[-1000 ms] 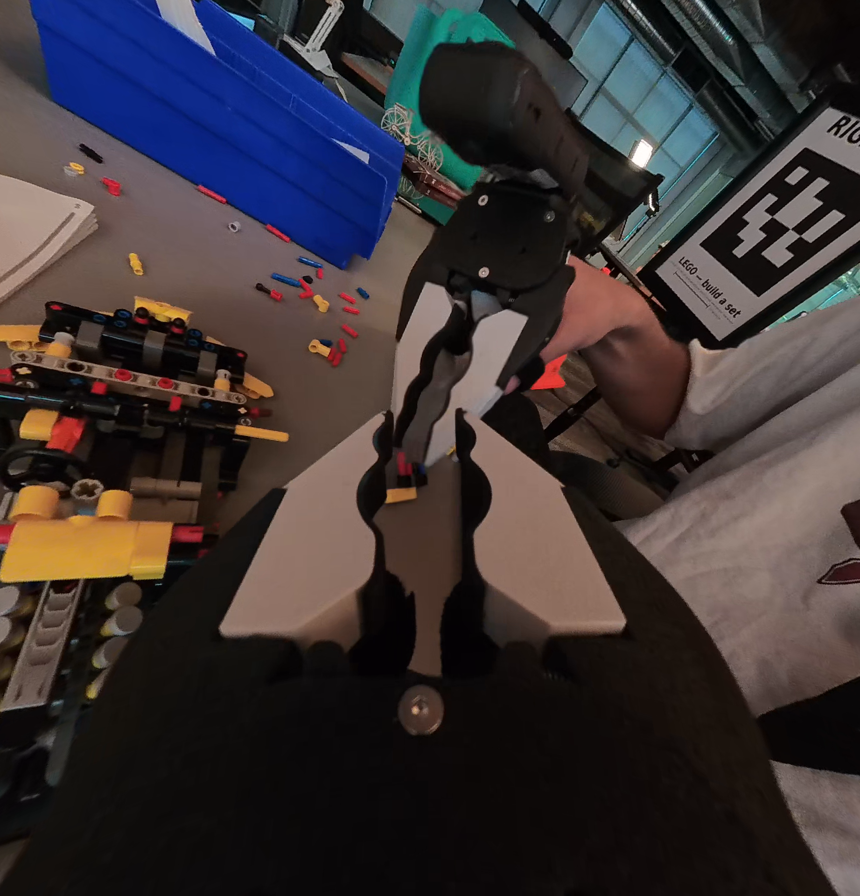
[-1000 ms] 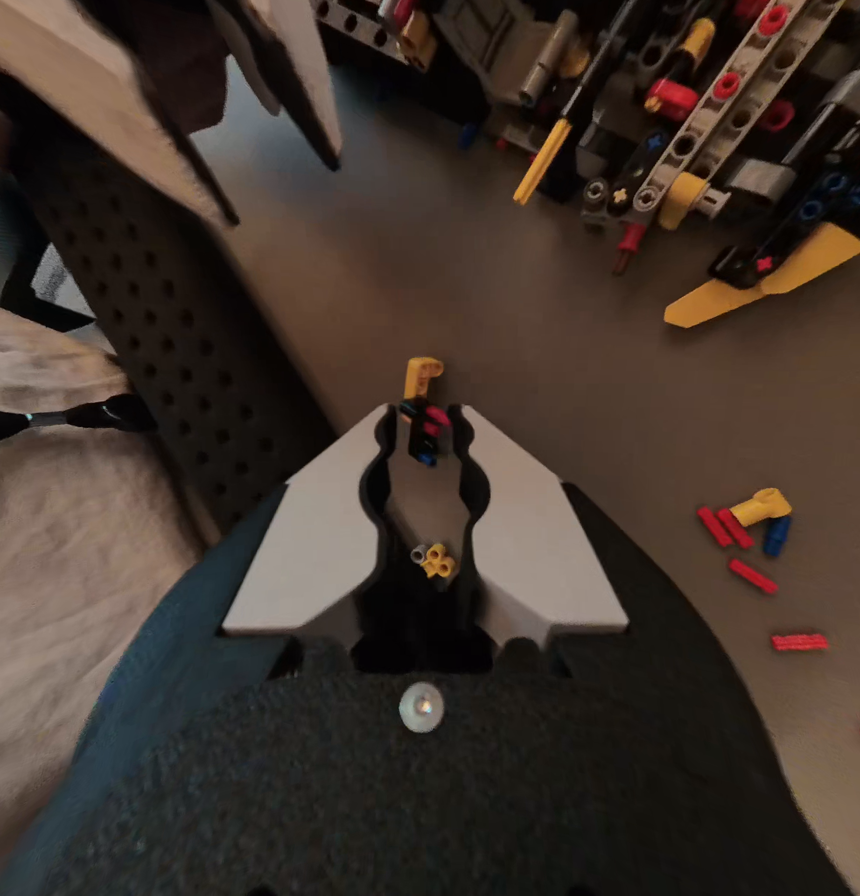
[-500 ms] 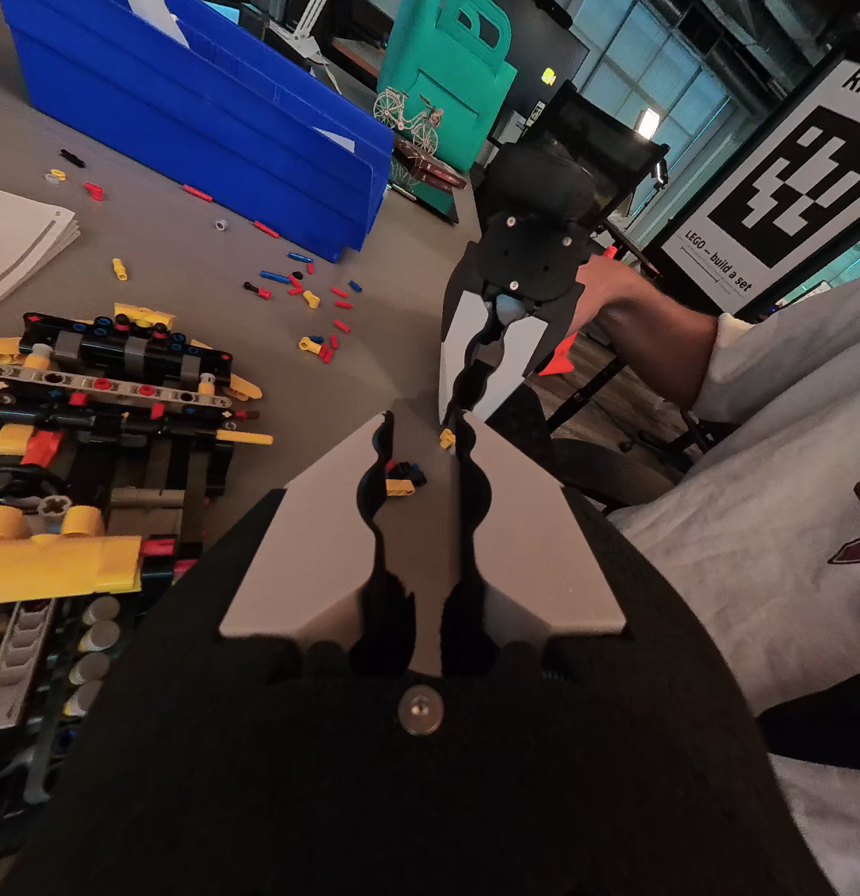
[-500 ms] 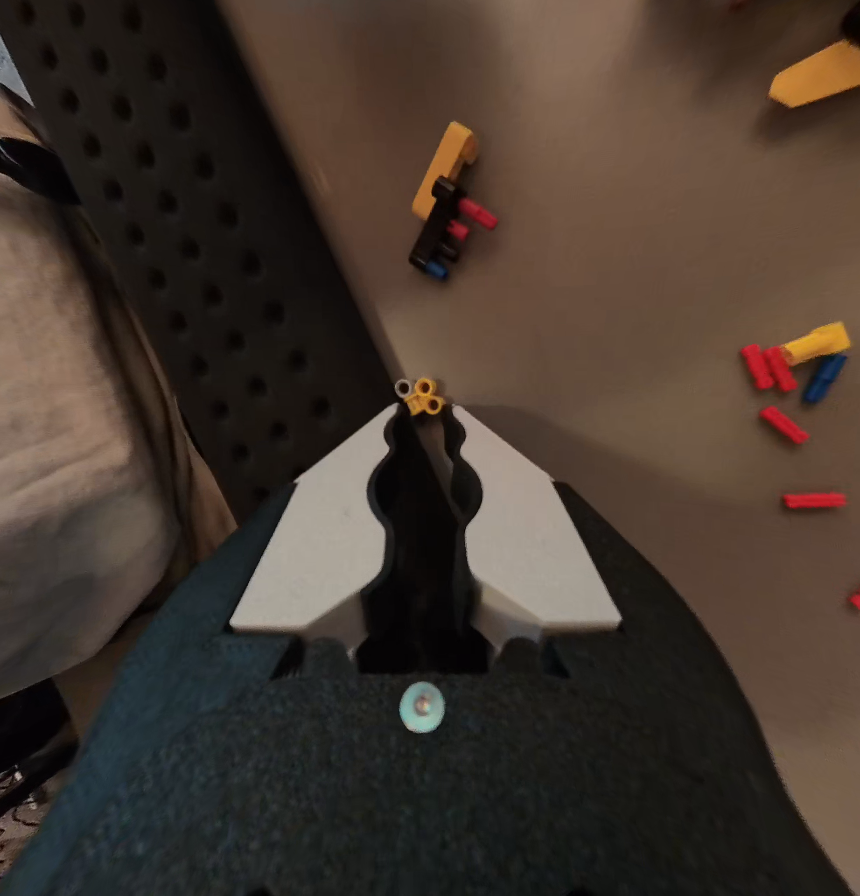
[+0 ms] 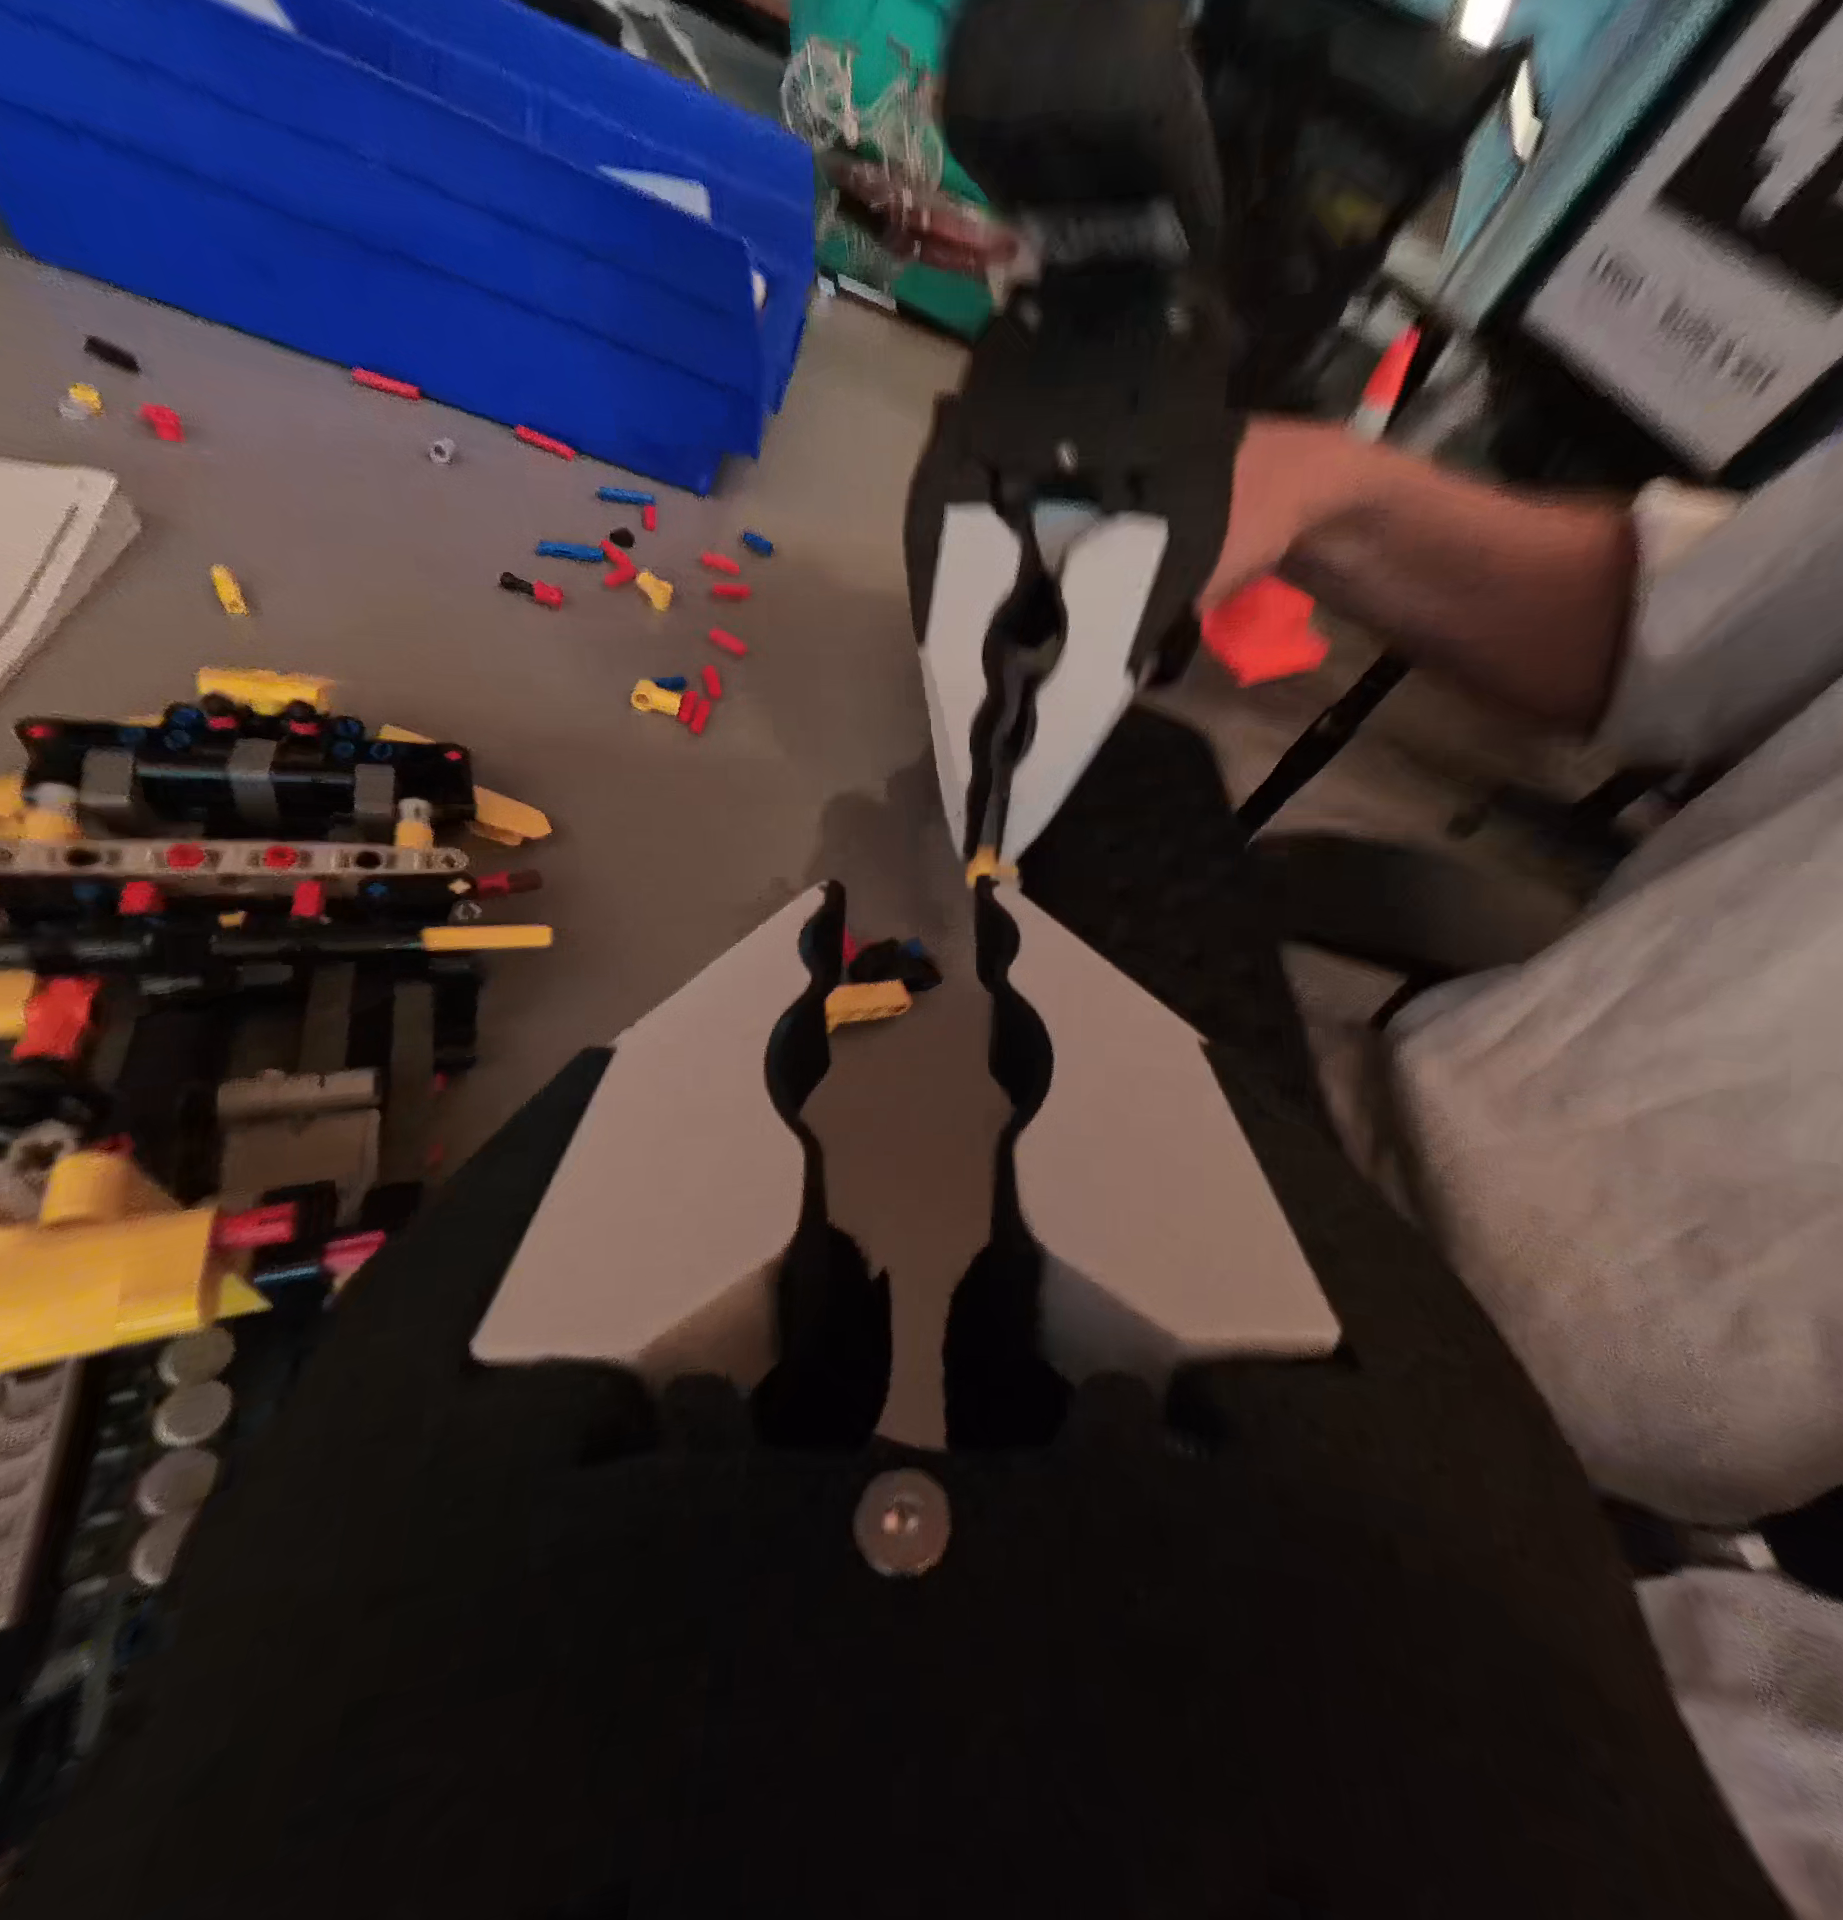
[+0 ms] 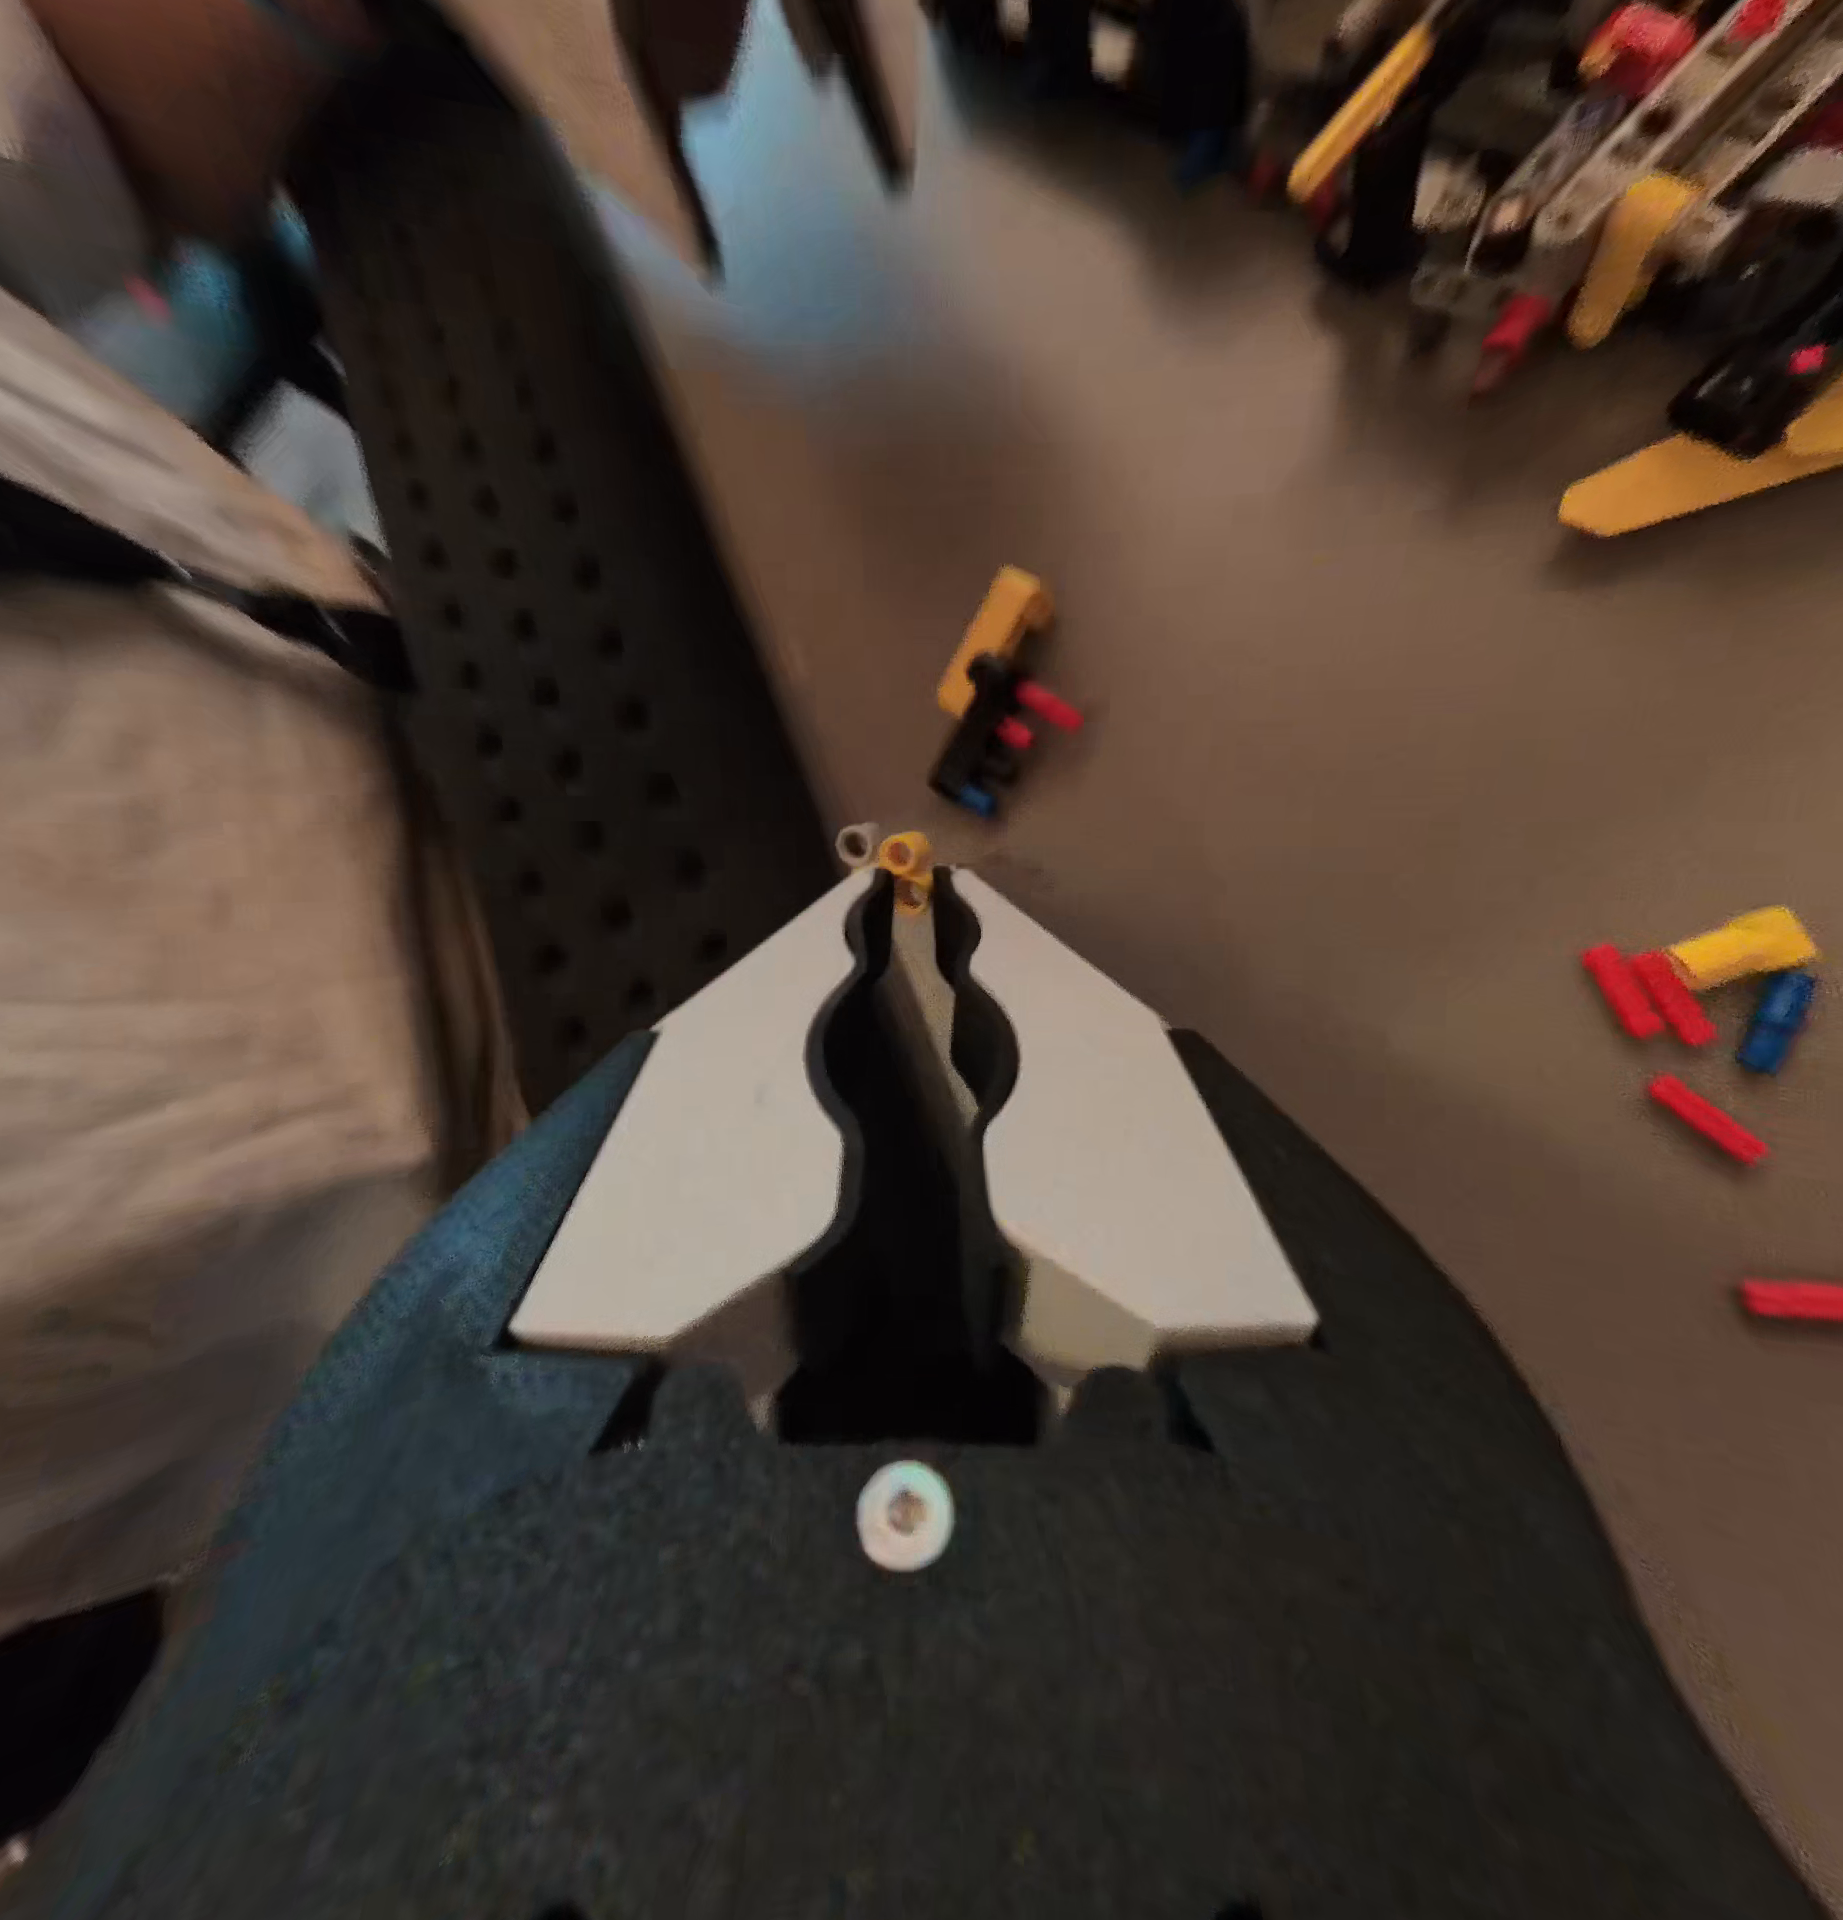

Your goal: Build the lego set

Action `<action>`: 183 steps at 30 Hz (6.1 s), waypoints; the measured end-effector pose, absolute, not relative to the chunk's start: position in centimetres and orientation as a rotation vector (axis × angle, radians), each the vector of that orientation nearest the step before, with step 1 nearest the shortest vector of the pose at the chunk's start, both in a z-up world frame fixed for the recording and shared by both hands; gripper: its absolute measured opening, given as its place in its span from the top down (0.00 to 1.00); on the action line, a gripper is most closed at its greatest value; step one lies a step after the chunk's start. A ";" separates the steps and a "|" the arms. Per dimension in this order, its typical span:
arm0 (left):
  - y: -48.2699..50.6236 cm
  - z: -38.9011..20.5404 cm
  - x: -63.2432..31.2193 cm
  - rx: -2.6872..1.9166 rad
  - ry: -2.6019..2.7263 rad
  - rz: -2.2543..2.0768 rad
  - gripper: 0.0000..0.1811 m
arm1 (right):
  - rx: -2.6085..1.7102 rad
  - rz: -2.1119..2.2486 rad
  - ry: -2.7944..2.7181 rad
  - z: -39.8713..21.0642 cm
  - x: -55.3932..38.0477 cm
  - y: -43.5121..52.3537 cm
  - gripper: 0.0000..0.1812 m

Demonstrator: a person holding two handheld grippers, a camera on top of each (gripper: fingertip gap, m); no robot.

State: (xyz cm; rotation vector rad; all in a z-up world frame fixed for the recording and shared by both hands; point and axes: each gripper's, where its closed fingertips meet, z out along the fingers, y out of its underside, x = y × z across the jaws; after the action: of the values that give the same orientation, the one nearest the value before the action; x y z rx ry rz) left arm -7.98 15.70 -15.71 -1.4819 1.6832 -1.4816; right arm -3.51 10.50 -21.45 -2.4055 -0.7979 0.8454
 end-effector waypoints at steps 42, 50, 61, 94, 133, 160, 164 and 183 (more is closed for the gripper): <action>17.6 -15.0 -7.8 -1.858 1.283 -2.047 0.96 | -1.943 0.241 -0.864 -16.0 -8.8 16.2 0.76; 16.3 -15.0 -8.3 -1.925 1.288 -2.217 0.96 | -1.882 0.174 -0.949 -15.7 -9.2 16.3 0.91; 16.3 -15.4 -7.9 -1.851 1.372 -2.070 0.95 | -1.966 0.381 -0.742 -16.0 -8.0 16.3 0.97; 16.7 -15.0 -7.7 -1.813 1.334 -2.028 0.96 | -1.872 0.884 -0.344 -14.6 -7.6 16.6 0.84; 15.8 -20.6 -7.8 -1.705 1.781 -1.131 0.85 | -2.271 0.229 -0.487 -20.0 -1.2 15.6 0.92; 16.1 -21.6 -5.4 -1.439 1.775 -0.842 0.82 | -1.996 0.938 -0.172 -17.8 -1.1 15.8 0.93; 17.2 -18.6 -6.1 -1.261 1.717 -0.892 0.82 | -1.866 1.351 0.012 -15.8 -2.8 16.4 0.93; 17.7 -18.1 -7.8 -1.164 1.734 -0.877 0.82 | -2.014 1.406 -0.090 -17.9 -7.1 17.3 0.93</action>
State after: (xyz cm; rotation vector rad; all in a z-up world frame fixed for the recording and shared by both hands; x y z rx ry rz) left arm -7.75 17.73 -18.08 -1.1637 1.7335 -0.8770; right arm -7.15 17.32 -17.90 -2.0139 -0.0900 1.4056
